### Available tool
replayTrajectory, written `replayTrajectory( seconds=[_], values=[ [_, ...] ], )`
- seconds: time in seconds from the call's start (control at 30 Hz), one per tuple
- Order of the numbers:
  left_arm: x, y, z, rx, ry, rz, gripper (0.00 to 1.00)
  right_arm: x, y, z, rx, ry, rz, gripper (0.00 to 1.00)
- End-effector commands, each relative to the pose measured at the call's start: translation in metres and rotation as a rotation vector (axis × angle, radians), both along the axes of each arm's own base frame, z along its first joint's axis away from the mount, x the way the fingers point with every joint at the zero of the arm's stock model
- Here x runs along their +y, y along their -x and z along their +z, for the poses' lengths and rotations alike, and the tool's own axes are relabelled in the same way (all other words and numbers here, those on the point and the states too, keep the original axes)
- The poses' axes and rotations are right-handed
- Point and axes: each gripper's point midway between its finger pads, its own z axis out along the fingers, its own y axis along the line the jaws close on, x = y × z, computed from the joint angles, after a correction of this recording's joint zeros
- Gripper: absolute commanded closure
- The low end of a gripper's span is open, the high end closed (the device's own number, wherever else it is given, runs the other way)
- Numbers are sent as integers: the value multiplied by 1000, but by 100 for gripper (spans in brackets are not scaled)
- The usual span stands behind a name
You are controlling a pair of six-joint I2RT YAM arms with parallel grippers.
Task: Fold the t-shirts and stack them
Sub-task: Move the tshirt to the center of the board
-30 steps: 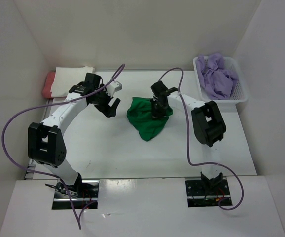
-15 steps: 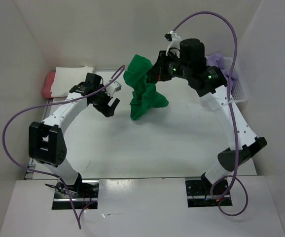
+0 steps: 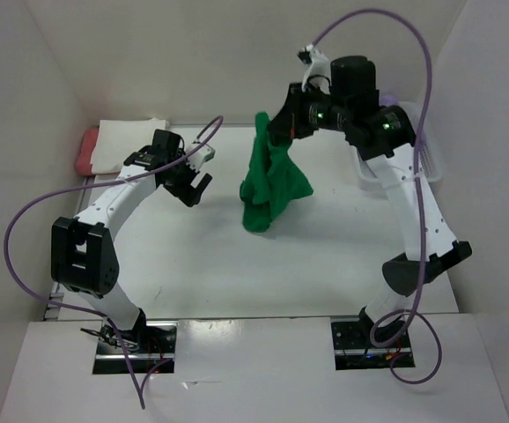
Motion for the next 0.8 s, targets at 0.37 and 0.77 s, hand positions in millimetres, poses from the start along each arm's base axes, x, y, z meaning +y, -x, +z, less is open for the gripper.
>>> replayTrajectory(
  seconds=[0.37,0.77],
  values=[
    [18,-13,37,-136,-48,92,0,2,-11,90,-318,-46,45,100],
    [32,-15,44,-160,-109,144,0,37,-141,-78,-23,163,-136,10]
  ],
)
